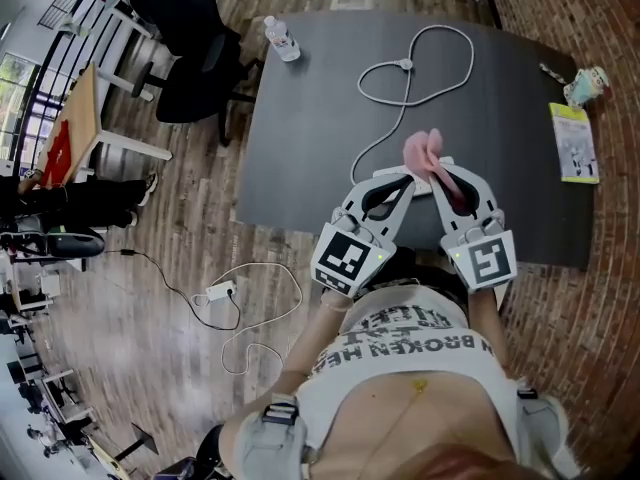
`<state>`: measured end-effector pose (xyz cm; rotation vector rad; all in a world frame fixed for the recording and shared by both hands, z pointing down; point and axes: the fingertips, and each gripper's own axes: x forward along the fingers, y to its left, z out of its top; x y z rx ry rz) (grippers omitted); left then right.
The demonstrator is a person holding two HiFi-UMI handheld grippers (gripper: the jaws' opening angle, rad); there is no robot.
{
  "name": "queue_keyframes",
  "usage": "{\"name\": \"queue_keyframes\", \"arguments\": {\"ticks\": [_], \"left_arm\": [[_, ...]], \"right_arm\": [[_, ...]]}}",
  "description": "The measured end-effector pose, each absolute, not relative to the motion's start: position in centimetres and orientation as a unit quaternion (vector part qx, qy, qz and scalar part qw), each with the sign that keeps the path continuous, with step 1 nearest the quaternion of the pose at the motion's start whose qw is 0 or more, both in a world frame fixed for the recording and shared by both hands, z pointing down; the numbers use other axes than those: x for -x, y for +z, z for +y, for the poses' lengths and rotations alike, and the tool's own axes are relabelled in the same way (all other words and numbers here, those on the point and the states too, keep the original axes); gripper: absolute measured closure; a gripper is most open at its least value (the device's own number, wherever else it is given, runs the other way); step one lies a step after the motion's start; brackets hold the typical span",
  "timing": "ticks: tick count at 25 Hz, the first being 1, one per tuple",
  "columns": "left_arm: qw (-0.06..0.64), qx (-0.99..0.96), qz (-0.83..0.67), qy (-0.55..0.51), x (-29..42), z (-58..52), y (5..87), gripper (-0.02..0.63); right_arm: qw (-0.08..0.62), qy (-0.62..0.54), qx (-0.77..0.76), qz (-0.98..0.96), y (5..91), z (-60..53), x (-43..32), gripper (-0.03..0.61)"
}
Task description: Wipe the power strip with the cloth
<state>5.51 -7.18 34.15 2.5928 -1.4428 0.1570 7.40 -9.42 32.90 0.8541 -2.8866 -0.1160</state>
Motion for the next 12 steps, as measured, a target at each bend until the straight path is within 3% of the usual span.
{"name": "queue_keyframes", "arguments": {"ticks": [12], "left_arm": [[0.067,-0.89,-0.448,0.045,0.3,-7.7,34.0,0.606]], "right_arm": [[0.067,-0.043,-0.318,-0.945,33.0,-9.6,-1.8,0.561]]}}
